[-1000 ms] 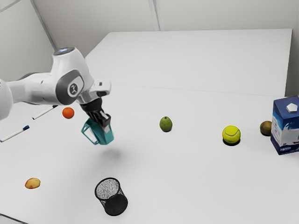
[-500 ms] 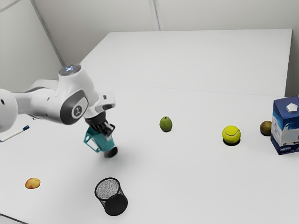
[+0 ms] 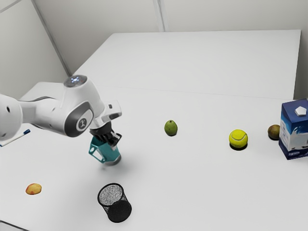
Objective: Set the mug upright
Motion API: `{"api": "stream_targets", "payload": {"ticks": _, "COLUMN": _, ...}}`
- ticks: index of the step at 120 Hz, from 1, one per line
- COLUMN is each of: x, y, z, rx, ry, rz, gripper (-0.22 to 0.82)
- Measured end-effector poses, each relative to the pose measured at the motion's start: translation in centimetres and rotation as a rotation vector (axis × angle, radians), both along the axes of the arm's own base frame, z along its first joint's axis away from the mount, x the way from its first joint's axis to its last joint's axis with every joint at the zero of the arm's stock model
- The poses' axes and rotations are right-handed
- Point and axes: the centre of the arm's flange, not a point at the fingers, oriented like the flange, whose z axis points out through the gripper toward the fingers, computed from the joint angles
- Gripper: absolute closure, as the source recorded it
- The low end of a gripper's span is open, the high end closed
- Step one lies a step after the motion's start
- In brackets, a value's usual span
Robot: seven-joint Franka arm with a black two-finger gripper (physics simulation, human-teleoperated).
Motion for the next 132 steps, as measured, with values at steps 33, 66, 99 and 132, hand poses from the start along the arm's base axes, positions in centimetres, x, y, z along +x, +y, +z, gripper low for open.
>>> {"api": "stream_targets", "payload": {"ticks": 33, "x": 0.2, "y": 0.0, "z": -1.1, "rx": -0.004, "ry": 0.007, "rz": 0.034, "gripper": 0.75}}
{"api": "stream_targets", "payload": {"ticks": 66, "x": 0.3, "y": -0.1, "z": -1.4, "rx": -0.009, "ry": 0.003, "rz": 0.055, "gripper": 0.64}}
{"api": "stream_targets", "payload": {"ticks": 99, "x": 0.3, "y": -0.5, "z": 1.0, "rx": -0.009, "ry": -0.049, "rz": 0.058, "gripper": 0.36}}
{"api": "stream_targets", "payload": {"ticks": 132, "x": 2.5, "y": -0.9, "z": 7.2, "rx": -0.026, "ry": -0.096, "rz": 0.074, "gripper": 0.11}}
